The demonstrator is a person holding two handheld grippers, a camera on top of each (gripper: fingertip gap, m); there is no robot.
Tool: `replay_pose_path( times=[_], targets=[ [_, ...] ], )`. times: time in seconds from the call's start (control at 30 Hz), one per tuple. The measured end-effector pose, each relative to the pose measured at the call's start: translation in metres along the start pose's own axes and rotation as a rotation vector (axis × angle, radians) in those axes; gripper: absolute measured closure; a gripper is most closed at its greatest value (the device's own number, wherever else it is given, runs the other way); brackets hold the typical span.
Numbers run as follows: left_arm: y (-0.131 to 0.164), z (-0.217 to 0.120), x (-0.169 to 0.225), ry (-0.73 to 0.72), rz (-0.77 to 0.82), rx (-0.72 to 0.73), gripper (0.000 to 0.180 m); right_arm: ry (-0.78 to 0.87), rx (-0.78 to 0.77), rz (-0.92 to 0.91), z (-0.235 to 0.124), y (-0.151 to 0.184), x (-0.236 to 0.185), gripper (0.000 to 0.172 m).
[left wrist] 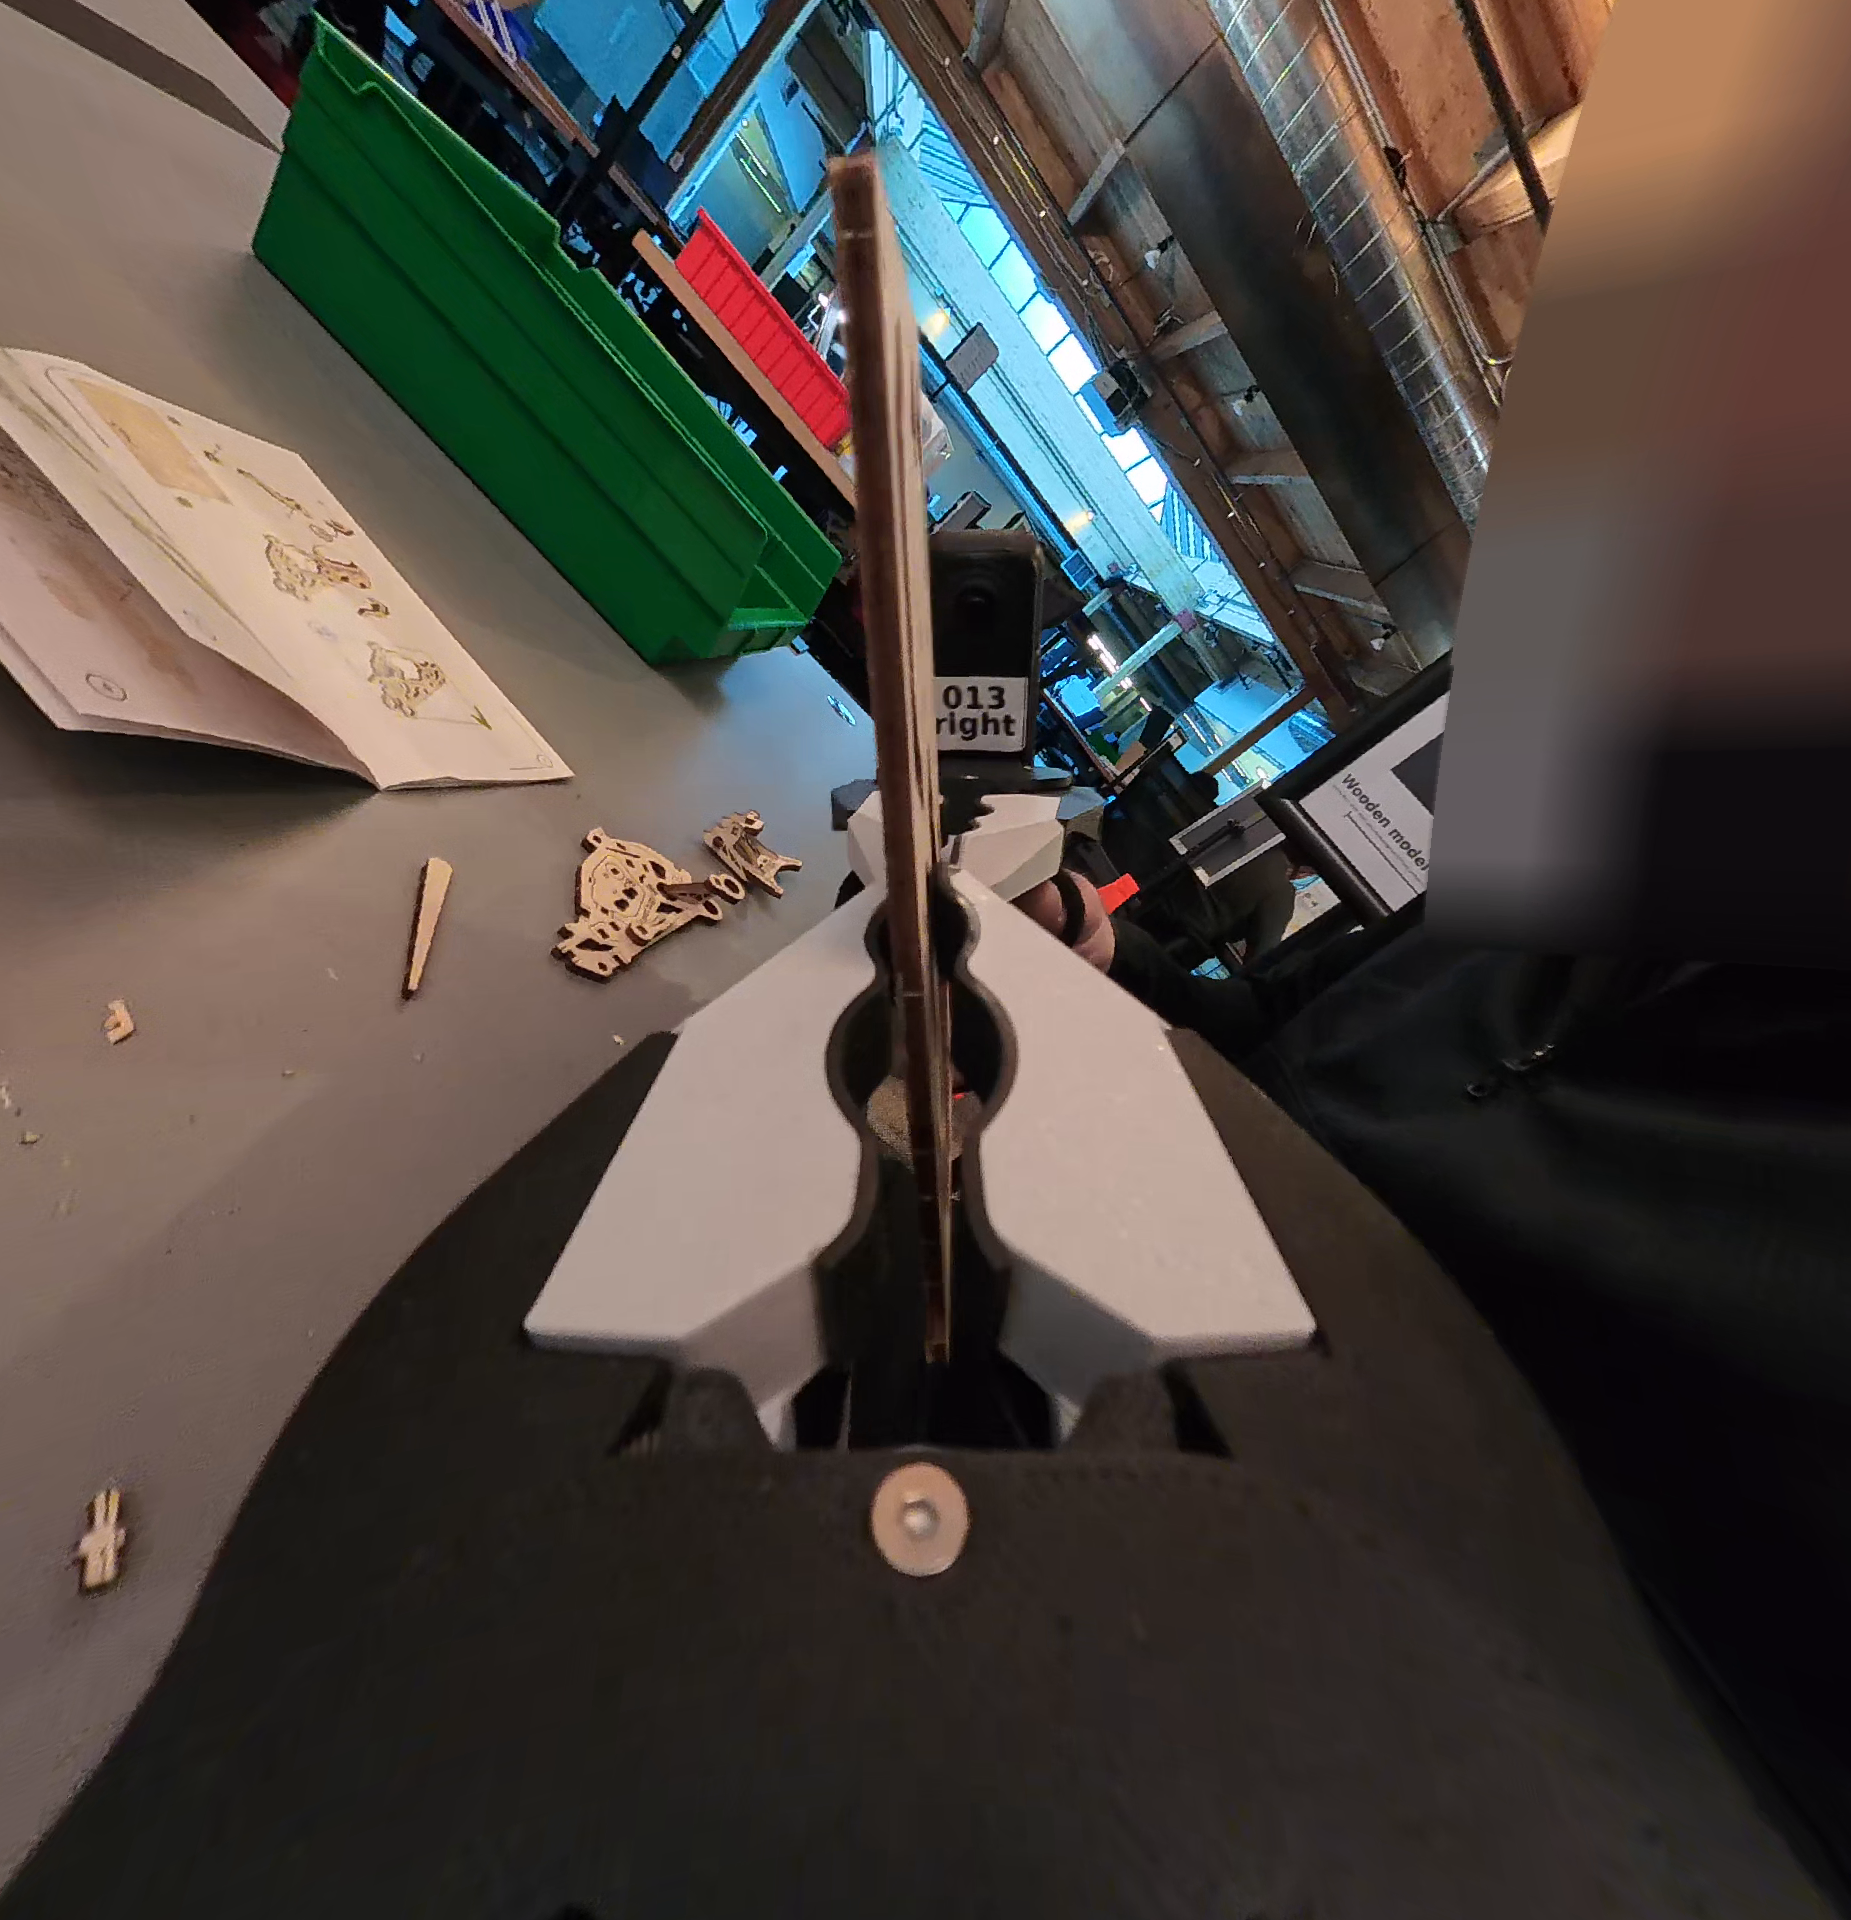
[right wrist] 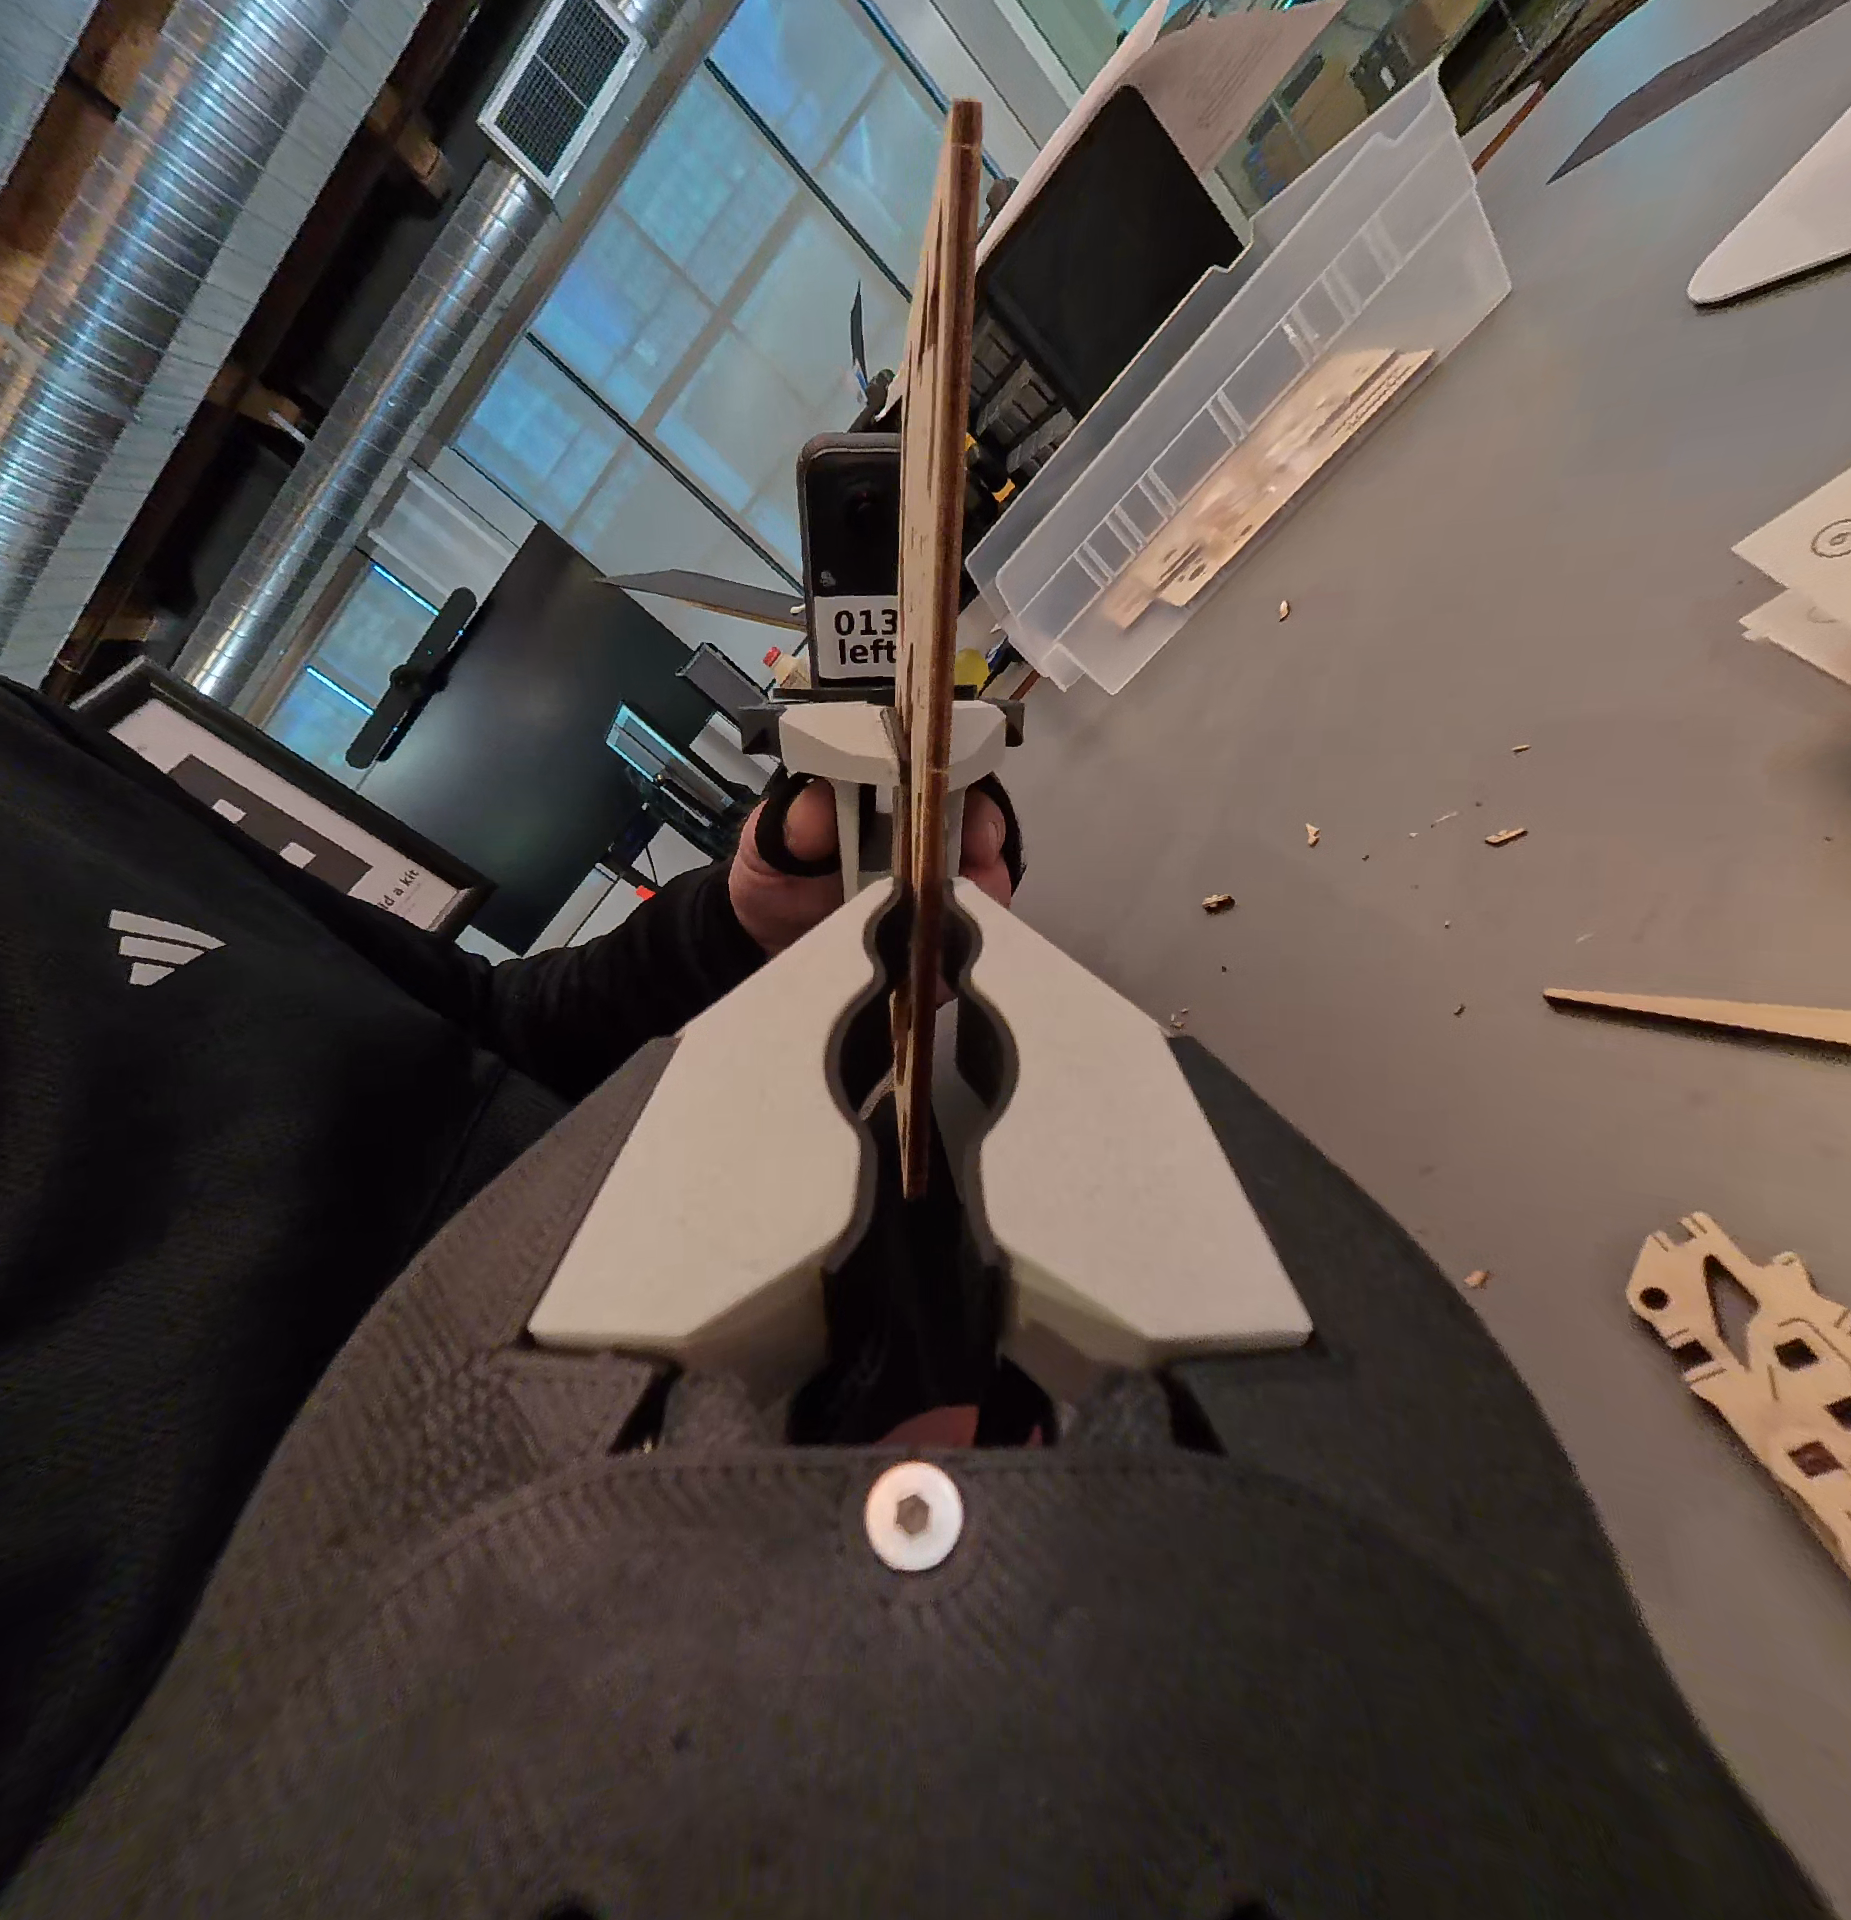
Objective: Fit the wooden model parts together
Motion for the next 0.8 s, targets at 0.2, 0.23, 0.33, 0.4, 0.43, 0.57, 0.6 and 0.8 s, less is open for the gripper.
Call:
replay_pose_path(
  times=[0.2, 0.23, 0.33, 0.4, 0.43, 0.57, 0.6, 0.8],
  targets=[
    [-0.007, -0.002, -0.003, 0.004, -0.022, 0.056, 0.175, -0.003, 0.005, 0.013, -0.001, -0.001, 0.001, 0.171],
    [-0.009, -0.004, -0.006, -0.007, -0.029, 0.072, 0.174, -0.004, 0.013, 0.025, -0.002, -0.001, 0.002, 0.171],
    [-0.013, -0.007, -0.004, -0.003, -0.029, 0.085, 0.176, -0.024, 0.050, 0.088, -0.004, -0.003, 0.005, 0.171],
    [-0.014, -0.006, -0.004, -0.016, -0.025, 0.088, 0.175, -0.035, 0.070, 0.119, -0.006, -0.004, 0.007, 0.171],
    [-0.014, -0.006, -0.003, -0.016, -0.027, 0.091, 0.175, -0.040, 0.076, 0.135, -0.006, -0.004, 0.007, 0.170],
    [-0.016, -0.008, -0.004, -0.025, -0.042, 0.102, 0.177, -0.063, 0.096, 0.183, -0.005, -0.004, 0.008, 0.171],
    [-0.016, -0.009, -0.003, -0.025, -0.040, 0.103, 0.178, -0.070, 0.100, 0.189, -0.005, -0.004, 0.008, 0.171],
    [-0.017, -0.010, -0.004, -0.067, -0.052, 0.109, 0.178, -0.065, 0.090, 0.182, -0.004, -0.005, 0.007, 0.171]
  ],
)
Point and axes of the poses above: each gripper's, where its closed fingertips meet, z out along the fingers, y out of its underside, x = y × z across the jaws, the point moved 1 cm from there along -z, back along the fingers, and after that the axes turned 13 degrees about -z, right-handed, at the moved point
